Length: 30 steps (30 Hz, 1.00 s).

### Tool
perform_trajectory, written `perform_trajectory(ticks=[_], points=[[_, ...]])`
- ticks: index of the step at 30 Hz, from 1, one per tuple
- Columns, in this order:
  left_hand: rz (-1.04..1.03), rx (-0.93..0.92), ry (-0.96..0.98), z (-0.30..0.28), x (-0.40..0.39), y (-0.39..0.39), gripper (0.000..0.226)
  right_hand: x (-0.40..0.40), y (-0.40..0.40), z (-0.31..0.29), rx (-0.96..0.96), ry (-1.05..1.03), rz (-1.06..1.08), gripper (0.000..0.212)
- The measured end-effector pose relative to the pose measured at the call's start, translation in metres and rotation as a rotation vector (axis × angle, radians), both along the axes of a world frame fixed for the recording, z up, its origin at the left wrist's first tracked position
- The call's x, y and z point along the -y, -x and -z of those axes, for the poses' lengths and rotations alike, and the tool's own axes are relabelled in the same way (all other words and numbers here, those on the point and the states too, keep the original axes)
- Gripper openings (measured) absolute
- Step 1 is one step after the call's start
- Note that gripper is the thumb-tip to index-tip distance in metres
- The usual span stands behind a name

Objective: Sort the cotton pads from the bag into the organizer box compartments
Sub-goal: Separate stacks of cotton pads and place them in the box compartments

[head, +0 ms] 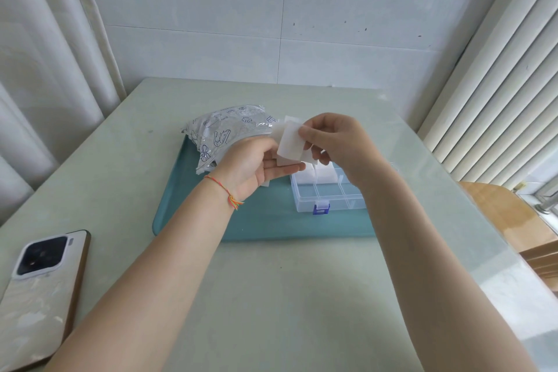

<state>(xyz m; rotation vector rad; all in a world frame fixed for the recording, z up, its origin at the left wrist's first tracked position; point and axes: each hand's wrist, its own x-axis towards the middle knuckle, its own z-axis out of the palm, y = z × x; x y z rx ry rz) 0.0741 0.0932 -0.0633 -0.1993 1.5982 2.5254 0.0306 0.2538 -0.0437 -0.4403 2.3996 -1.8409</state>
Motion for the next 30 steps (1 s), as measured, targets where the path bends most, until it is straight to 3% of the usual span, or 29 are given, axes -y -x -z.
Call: perform_trajectory(ticks=[7, 10, 12, 16, 20, 23, 26, 30], points=[[0.032, -0.062, 0.074, 0.004, -0.001, -0.001, 0.017, 0.007, -0.002, 0.003, -0.09, -0.167, 0.117, 0.011], [-0.015, -0.065, 0.049, 0.007, 0.001, 0.001, 0.016, 0.006, 0.002, 0.003, -0.024, -0.237, 0.199, 0.025], [-0.038, -0.071, 0.018, 0.007, 0.003, 0.003, 0.017, 0.001, 0.003, 0.003, 0.095, -0.266, 0.122, 0.032], [-0.078, -0.064, -0.015, 0.009, 0.003, 0.004, 0.015, -0.004, 0.001, 0.004, 0.231, 0.003, 0.006, 0.009], [-0.171, -0.042, 0.029, 0.012, 0.006, 0.006, 0.018, -0.008, 0.008, 0.001, 0.07, 0.035, 0.237, 0.006], [-0.146, -0.026, 0.132, 0.011, 0.009, 0.005, 0.02, -0.017, 0.006, -0.007, 0.015, 0.017, 0.143, 0.01], [-0.028, -0.001, 0.201, 0.006, 0.005, 0.003, 0.025, -0.016, -0.004, -0.015, -0.097, -0.275, -0.044, 0.011], [0.119, 0.016, 0.166, 0.002, 0.002, -0.001, 0.031, -0.004, -0.007, -0.013, -0.306, -0.515, -0.048, 0.003]])
